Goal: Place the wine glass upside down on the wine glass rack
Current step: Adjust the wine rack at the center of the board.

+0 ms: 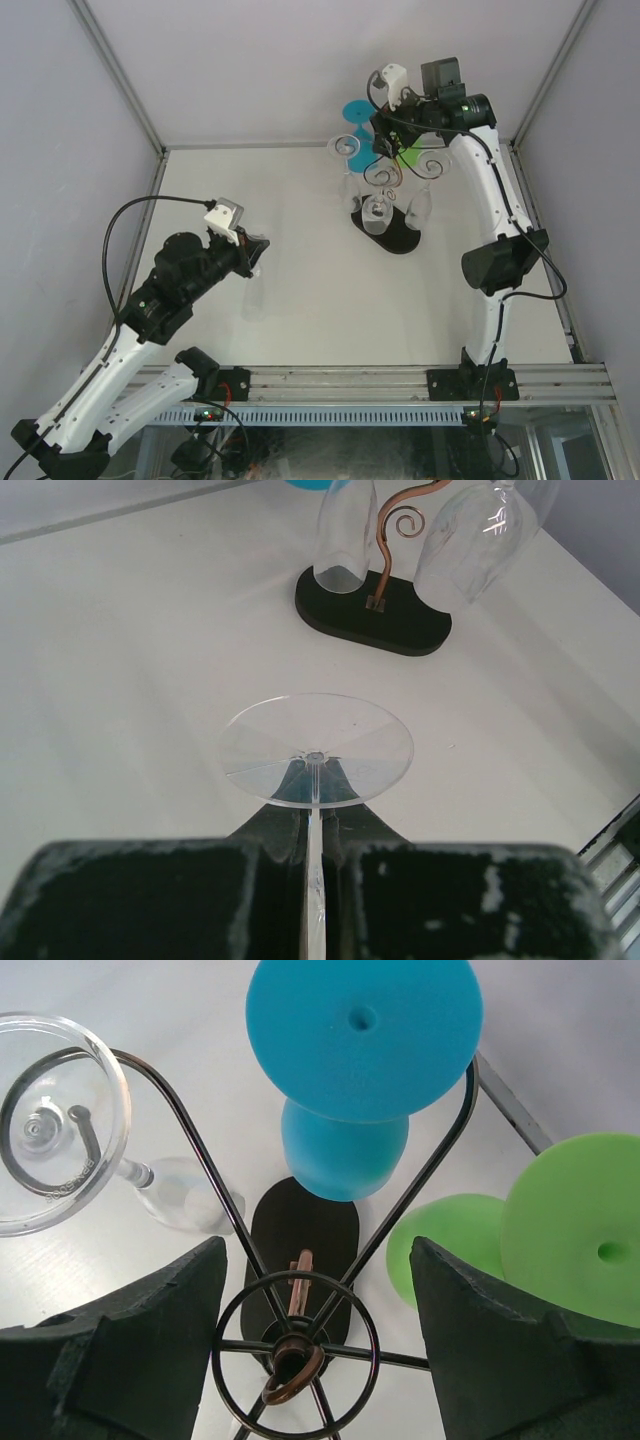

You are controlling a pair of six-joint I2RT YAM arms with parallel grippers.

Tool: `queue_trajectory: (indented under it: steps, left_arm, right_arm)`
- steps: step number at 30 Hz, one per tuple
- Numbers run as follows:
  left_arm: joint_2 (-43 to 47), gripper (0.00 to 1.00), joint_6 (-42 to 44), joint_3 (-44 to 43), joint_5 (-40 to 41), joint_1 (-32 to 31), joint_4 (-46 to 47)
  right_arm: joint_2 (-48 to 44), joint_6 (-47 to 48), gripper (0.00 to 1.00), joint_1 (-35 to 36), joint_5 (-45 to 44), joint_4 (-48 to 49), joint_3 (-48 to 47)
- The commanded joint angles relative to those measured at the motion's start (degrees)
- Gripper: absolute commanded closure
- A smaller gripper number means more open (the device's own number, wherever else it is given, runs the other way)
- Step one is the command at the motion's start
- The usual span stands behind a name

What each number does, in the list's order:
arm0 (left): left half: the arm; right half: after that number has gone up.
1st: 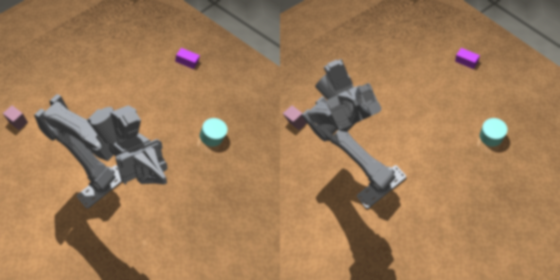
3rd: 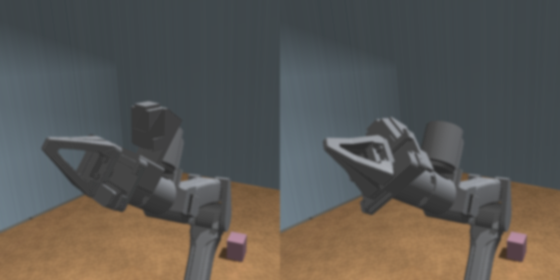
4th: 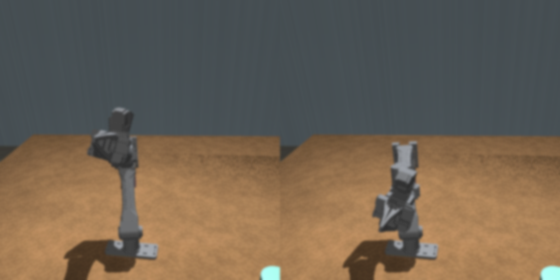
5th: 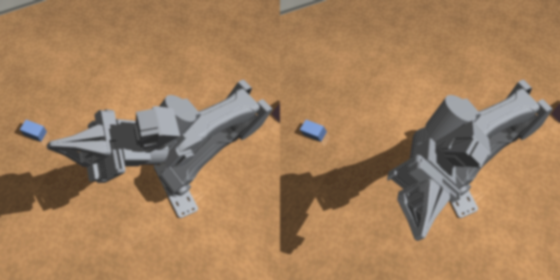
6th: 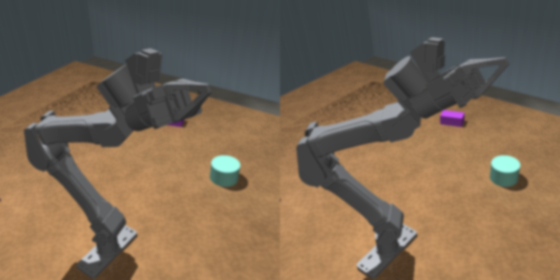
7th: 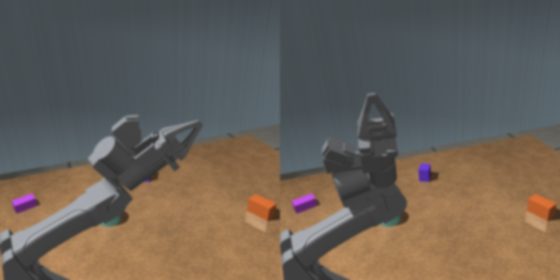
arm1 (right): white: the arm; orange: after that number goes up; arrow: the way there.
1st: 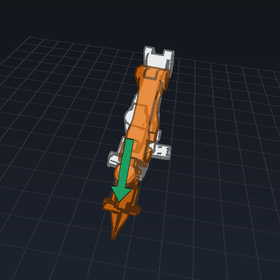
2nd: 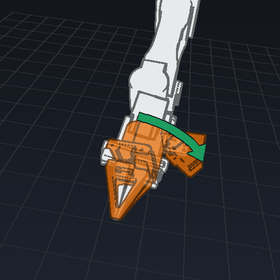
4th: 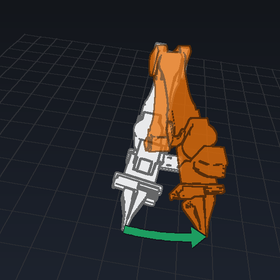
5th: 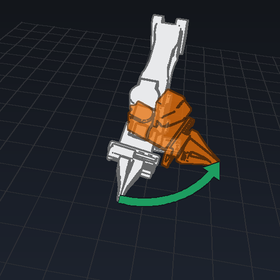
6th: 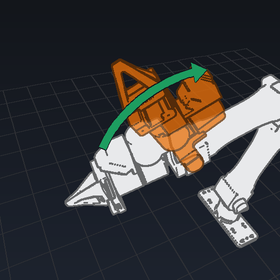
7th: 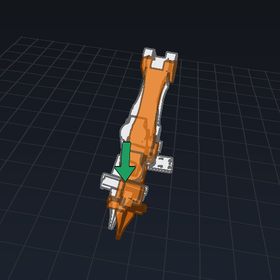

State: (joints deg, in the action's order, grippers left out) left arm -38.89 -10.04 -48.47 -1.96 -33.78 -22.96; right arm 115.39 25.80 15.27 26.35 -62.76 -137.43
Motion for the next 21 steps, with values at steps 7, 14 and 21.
queue_trajectory:
  steps: [7,14,21]
  left_arm:
    - [0.02,1.00,-0.97,0.73,-1.64,0.64,2.66]
    - [0.05,1.00,-1.11,0.74,-1.77,0.73,2.75]
    - [0.14,1.00,-1.12,0.79,-1.90,0.82,2.75]
  right_arm:
    - [0.60,0.04,0.43,1.79,-5.28,0.31,-1.97]
    - [0.28,-2.59,0.62,2.89,-8.88,1.38,-1.97]
    - [-0.25,-6.91,0.73,4.08,-12.58,2.47,-1.62]
